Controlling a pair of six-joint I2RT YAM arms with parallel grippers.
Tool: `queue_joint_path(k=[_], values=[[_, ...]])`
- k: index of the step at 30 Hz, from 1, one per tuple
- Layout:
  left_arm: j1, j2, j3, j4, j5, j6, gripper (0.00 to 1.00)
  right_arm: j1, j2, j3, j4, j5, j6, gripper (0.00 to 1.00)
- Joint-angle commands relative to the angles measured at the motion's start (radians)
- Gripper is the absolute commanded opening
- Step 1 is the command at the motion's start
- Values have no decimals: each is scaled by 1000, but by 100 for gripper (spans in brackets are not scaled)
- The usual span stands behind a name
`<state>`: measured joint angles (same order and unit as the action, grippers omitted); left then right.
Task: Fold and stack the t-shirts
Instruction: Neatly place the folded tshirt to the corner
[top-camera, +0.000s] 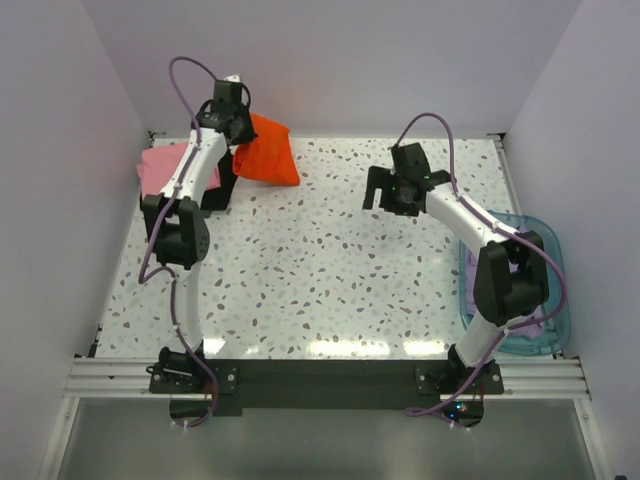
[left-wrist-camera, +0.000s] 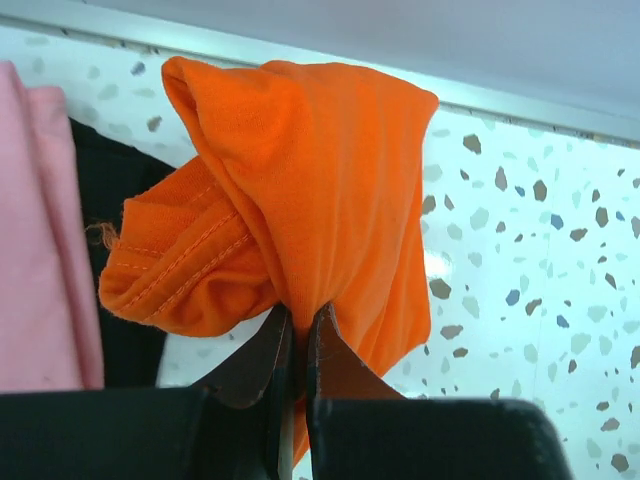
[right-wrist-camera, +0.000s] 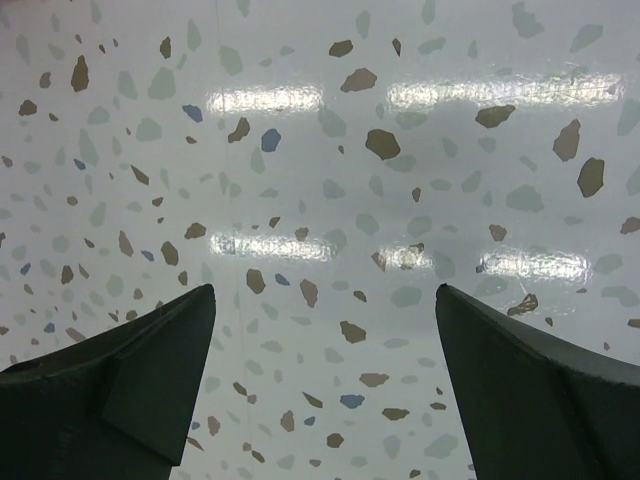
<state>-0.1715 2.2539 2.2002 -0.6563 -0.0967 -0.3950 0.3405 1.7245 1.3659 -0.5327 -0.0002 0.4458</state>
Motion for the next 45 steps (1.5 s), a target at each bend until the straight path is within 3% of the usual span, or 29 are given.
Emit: queue_joint_path(k=[1, 17, 31, 41, 45], values=[[53, 10, 87, 7, 29, 30, 0, 8, -63, -2, 17, -27, 5, 95], [225, 58, 165, 254, 252, -64, 0, 28, -26, 28, 1, -27, -4, 95], [339, 118, 231, 513, 365, -192, 0, 48, 26, 78, -19, -3, -22, 95], [411, 50, 216, 532, 365, -206, 0, 72, 43, 78, -15, -3, -24, 95], [428, 3, 142, 540, 362, -199, 0, 81, 35, 70, -16, -3, -22, 95]])
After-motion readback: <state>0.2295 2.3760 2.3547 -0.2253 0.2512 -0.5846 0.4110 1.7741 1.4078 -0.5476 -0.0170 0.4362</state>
